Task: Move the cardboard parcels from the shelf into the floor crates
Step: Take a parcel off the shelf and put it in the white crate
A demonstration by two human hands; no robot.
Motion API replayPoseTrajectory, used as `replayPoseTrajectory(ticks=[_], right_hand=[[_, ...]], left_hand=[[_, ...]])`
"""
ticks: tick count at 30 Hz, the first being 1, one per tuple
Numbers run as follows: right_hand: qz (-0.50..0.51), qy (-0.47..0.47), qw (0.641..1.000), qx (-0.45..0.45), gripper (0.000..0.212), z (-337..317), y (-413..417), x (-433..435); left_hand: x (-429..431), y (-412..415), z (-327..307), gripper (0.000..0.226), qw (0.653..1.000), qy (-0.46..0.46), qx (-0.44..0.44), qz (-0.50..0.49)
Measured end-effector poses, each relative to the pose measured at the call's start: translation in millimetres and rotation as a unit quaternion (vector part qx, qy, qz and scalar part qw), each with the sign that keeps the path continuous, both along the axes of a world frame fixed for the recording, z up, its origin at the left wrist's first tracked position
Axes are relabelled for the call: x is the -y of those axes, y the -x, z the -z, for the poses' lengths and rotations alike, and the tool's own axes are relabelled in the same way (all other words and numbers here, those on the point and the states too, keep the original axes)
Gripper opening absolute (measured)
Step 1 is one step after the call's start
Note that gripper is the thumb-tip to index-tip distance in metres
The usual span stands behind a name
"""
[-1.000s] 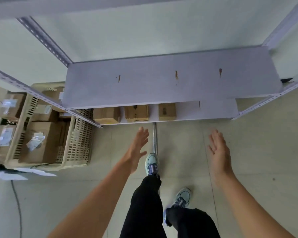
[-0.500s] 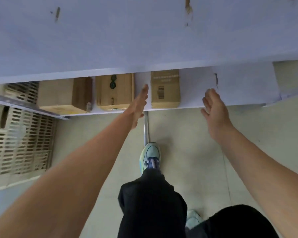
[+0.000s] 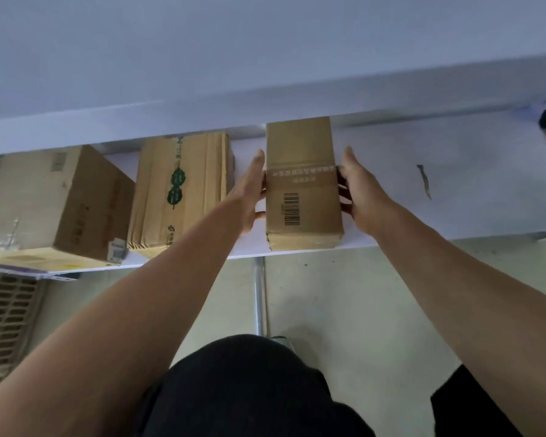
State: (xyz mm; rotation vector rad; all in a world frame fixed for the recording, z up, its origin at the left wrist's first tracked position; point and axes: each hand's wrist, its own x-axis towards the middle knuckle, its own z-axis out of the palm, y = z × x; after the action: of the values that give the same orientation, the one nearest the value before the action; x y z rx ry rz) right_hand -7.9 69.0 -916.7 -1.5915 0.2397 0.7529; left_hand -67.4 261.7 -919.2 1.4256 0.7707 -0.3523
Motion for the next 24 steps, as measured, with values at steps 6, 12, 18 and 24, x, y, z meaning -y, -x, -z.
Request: replayPoseTrajectory(ticks=[6,12,18,24], right_hand=[[0.023,-0.057,0.997,0.047,0.062,-12,4,12],[0.056,-0.111,0.984,0.126,0.045,-24,4,10],[0.065,-0.134,0.98,0.133,0.054,-16,16,12],[0.093,-0.106,0.985,0.097,0.051,-19,11,19]], left_hand=[[-4,8,-13,0.088,0.994,0.021,0.097,-0.034],[0,17,-36,0.077,0.984,0.007,0.174,-0.043],[7,37,-32,0.077,0.988,0.013,0.149,-0.032],[14,42,-36,0.071,0.989,0.033,0.141,-0.043]])
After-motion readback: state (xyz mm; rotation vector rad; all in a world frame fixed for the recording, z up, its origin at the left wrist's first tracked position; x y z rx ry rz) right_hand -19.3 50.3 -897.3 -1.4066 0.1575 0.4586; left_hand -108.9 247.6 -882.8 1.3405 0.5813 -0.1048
